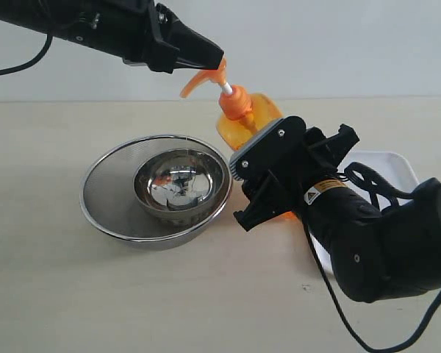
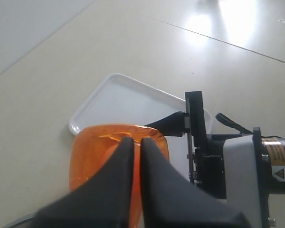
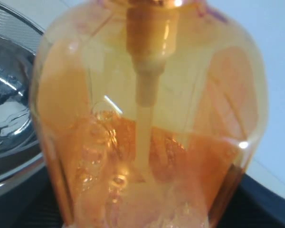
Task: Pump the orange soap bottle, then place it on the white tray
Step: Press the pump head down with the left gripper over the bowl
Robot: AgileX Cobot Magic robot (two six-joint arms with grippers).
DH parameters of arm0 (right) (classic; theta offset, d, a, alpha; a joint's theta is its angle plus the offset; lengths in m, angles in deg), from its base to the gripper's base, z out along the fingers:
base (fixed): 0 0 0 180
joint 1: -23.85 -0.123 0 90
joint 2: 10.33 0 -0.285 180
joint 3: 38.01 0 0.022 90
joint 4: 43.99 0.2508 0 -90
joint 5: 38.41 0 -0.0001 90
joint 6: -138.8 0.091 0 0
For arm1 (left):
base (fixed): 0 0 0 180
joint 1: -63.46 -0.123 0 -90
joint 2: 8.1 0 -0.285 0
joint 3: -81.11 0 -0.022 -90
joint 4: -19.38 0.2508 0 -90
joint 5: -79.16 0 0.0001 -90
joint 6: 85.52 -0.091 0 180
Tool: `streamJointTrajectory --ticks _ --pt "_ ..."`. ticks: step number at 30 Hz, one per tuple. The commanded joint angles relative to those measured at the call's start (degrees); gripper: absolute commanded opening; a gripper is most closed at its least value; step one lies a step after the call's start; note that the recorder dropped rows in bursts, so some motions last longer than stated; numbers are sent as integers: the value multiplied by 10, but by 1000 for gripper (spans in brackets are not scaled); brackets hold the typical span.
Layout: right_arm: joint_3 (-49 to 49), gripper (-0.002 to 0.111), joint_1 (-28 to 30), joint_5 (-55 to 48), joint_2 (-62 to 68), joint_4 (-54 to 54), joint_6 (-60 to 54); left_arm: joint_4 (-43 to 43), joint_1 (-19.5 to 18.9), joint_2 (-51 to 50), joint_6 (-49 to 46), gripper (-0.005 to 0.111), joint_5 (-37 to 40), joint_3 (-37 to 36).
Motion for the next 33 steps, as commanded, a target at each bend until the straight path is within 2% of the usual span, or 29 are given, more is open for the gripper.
streamJointTrajectory --ticks 1,14,23,33 --pt "3 4 -2 11 -2 -39 8 43 3 -19 6 5 15 -9" --pt "3 4 -2 11 -2 -42 8 43 3 -19 10 5 15 -9" --pt "3 4 -2 11 -2 -46 12 43 3 -56 7 5 15 -9" --pt "3 4 -2 11 -2 -47 17 45 3 -31 2 5 16 -8"
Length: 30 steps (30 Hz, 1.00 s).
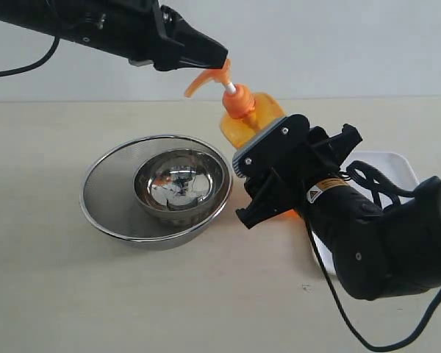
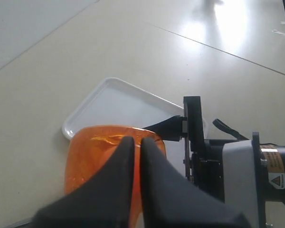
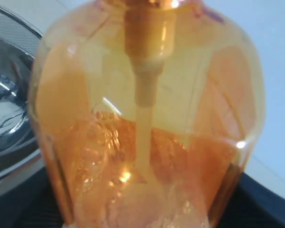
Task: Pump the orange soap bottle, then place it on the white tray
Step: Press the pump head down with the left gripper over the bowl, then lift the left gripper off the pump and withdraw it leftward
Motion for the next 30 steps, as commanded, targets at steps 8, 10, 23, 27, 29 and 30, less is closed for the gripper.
streamJointTrajectory --ticks 8,10,23,27,29,30 --pt "3 4 -6 10 -2 -44 10 76 -4 56 5 5 -4 -16" --pt "3 4 -6 10 -2 -42 10 82 -10 71 11 5 -4 -16" --pt "3 4 -6 10 -2 -42 25 101 -45 120 57 21 -30 -16" --pt "3 4 -6 10 -2 -42 28 111 -52 134 82 45 -36 -16" --pt "3 4 -6 10 -2 -42 30 122 -57 139 99 50 -49 -19" --pt "3 4 -6 10 -2 -41 30 128 -57 144 114 50 -56 -23"
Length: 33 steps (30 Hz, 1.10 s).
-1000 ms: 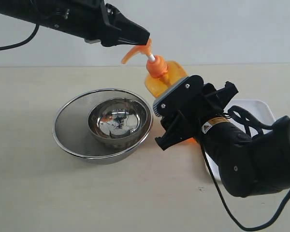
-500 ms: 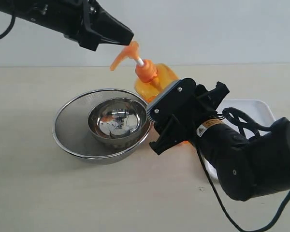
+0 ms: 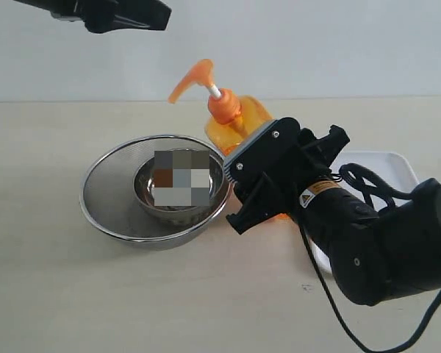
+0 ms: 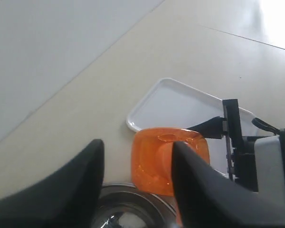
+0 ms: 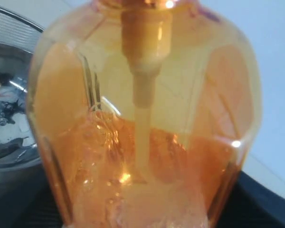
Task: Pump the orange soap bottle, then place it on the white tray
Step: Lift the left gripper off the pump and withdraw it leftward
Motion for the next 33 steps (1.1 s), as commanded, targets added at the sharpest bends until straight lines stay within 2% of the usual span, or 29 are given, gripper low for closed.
streamJointTrajectory --ticks 1,2,3,4,5,6,11,15,17,25,33 --pt "3 4 -1 15 -2 -6 9 22 -9 27 49 47 -39 -22" --pt "3 4 -1 15 -2 -6 9 18 -10 33 49 44 -51 -29" --pt "3 4 -1 16 -2 -6 9 16 -10 51 42 32 -77 -51" --pt "3 4 -1 16 -2 -6 9 16 -10 59 35 25 -85 -63" --pt "3 4 -1 16 -2 -6 11 2 -10 83 24 9 -105 -90" --pt "3 4 -1 16 -2 -6 11 -8 -10 96 20 5 -111 -102" --pt "3 4 -1 16 -2 -6 20 -162 -10 186 -120 5 -159 -216" --pt "3 4 -1 17 -2 -6 27 -373 -10 282 -290 5 -211 -355" --pt "3 4 -1 19 -2 -6 33 -429 -10 308 -364 5 -204 -404" --pt "3 4 -1 21 -2 -6 43 -429 -10 406 -375 5 -196 -518" --pt "3 4 -1 31 -2 -3 63 -429 -10 501 -327 5 -188 -604"
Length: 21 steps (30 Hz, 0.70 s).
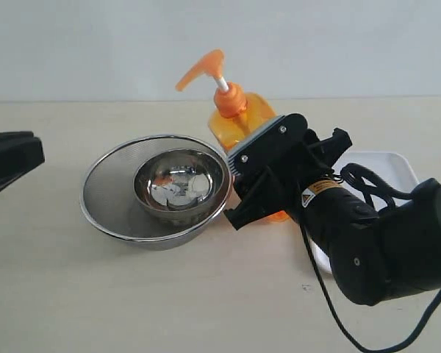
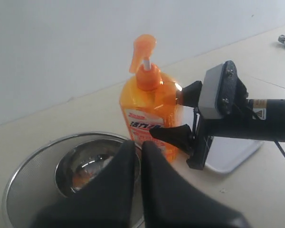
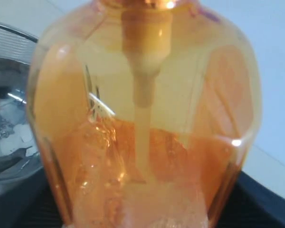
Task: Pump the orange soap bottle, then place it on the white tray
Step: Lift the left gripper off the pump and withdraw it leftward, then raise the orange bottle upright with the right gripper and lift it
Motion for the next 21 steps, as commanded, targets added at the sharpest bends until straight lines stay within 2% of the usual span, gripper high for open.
streamJointTrajectory --ticks 1,7,14,21 --pt "3 4 -1 26 -2 -1 16 -7 -1 56 14 5 7 -44" --pt "3 4 -1 29 -2 13 16 -7 -1 144 14 5 6 -92" --pt "3 4 -1 37 -3 19 26 -7 -1 244 17 5 -39 -146" --pt "3 4 -1 58 -3 22 50 -7 -1 317 38 5 -50 -162"
